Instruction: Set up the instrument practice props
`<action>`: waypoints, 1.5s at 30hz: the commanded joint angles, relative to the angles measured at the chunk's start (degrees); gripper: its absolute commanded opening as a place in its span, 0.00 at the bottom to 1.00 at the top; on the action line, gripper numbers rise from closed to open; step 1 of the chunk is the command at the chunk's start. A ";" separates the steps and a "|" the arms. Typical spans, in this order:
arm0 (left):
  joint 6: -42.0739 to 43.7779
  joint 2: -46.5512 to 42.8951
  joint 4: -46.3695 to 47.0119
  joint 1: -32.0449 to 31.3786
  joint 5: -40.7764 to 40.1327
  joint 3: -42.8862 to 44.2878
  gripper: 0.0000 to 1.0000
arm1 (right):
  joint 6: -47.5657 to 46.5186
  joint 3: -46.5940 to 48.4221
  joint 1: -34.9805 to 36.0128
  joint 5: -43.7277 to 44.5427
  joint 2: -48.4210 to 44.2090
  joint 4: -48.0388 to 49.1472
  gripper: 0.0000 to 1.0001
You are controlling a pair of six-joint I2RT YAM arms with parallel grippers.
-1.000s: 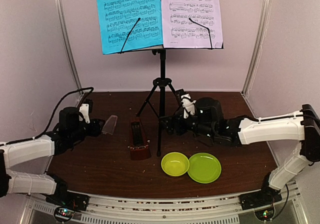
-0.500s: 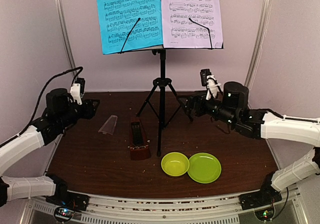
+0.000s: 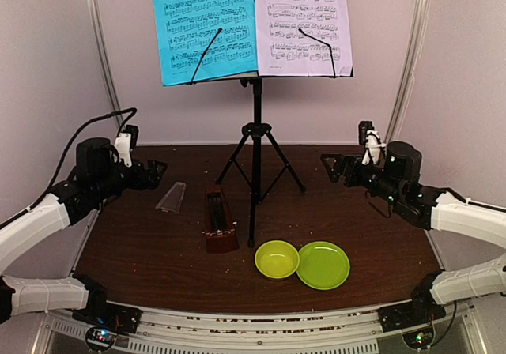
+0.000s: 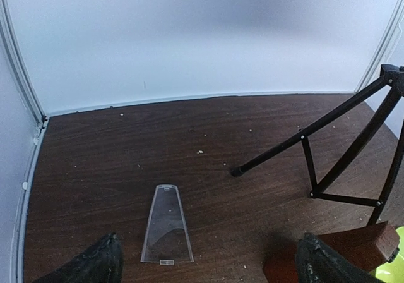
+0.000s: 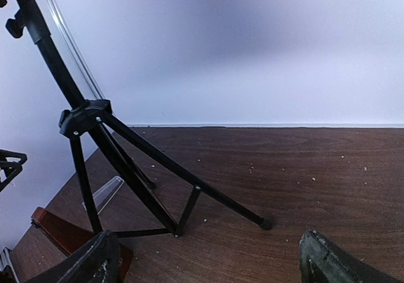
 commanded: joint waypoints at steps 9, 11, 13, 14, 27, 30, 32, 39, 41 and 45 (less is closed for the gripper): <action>-5.01 8.16 -3.90 0.47 -4.53 5.43 0.98 | 3.33 -11.59 -6.03 -1.48 -7.58 0.64 1.00; -5.98 9.74 -3.54 0.47 -4.04 5.34 0.98 | 3.44 -13.09 -6.29 -1.20 -7.90 0.72 1.00; -6.76 10.67 -2.74 0.50 -4.19 4.62 0.98 | 3.84 -14.41 -6.38 -0.88 -7.95 0.98 1.00; -7.33 10.91 -1.93 0.47 -4.37 4.18 0.98 | 4.01 -15.04 -6.40 -0.83 -7.83 1.29 1.00; -11.33 12.80 -1.57 0.51 -6.93 2.10 0.98 | 6.60 -17.58 -6.56 -1.44 -2.11 5.44 1.00; -12.32 12.43 -1.82 0.48 -8.15 1.82 0.98 | 6.64 -17.17 -6.56 -1.52 -1.22 5.47 1.00; -12.98 11.87 -1.82 0.47 -9.47 1.47 0.98 | 6.76 -17.04 -6.56 -1.53 -0.68 5.73 1.00; -14.05 10.40 -3.10 0.47 -13.67 1.02 0.98 | 7.34 -16.83 -6.52 -1.81 0.21 6.27 1.00; -14.40 10.63 -3.63 0.47 -14.02 1.24 0.98 | 7.31 -16.79 -6.60 -1.88 0.24 6.36 1.00; -14.02 12.20 -4.48 0.47 -10.66 2.47 0.98 | 7.39 -16.77 -6.56 -2.06 0.11 6.62 1.00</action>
